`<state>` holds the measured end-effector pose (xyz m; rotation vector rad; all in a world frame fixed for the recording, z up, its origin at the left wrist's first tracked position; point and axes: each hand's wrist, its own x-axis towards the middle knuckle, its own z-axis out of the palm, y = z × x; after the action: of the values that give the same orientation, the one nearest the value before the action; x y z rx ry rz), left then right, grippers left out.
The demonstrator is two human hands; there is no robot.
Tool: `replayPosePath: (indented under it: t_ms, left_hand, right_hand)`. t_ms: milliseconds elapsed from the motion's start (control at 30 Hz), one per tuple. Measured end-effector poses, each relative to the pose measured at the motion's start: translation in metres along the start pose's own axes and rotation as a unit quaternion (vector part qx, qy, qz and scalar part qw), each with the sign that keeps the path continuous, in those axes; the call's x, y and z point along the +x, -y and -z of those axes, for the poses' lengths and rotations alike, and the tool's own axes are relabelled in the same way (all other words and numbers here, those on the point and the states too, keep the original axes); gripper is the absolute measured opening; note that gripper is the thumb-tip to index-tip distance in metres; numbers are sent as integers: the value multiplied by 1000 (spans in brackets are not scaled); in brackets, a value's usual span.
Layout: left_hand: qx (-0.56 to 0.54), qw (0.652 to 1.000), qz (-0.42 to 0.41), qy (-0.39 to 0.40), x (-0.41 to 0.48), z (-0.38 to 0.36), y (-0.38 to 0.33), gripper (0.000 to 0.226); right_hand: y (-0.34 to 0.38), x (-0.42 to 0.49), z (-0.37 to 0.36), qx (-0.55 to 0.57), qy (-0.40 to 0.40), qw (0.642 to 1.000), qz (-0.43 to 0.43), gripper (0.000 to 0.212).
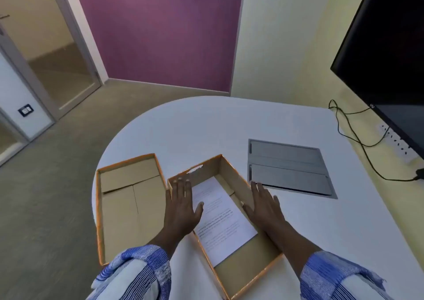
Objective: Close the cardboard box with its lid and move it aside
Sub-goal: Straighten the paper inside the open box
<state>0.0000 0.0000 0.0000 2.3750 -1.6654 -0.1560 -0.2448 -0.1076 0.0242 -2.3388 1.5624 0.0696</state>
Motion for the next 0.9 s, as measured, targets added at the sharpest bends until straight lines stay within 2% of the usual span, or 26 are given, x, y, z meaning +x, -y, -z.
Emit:
replayPosePath:
  t_ms: [167, 300, 500, 700, 900]
  left_hand:
    - [-30, 997, 63, 25, -21, -18, 9, 93]
    - [-112, 988, 109, 12, -28, -21, 4, 97]
    - [-296, 929, 216, 42, -35, -28, -3, 94]
    - [-375, 901, 214, 44, -28, -24, -5, 71]
    - [-360, 913, 178, 67, -8, -12, 3, 70]
  right_hand:
    - [-4, -8, -12, -23, 46, 998, -46, 92]
    - [-4, -12, -11, -24, 41, 997, -66, 94]
    - [-2, -12, -5, 0, 32, 994, -103, 80]
    - [-13, -16, 4, 0, 9, 995, -104, 62]
    - [-12, -29, 2, 6, -11, 995, -101, 56]
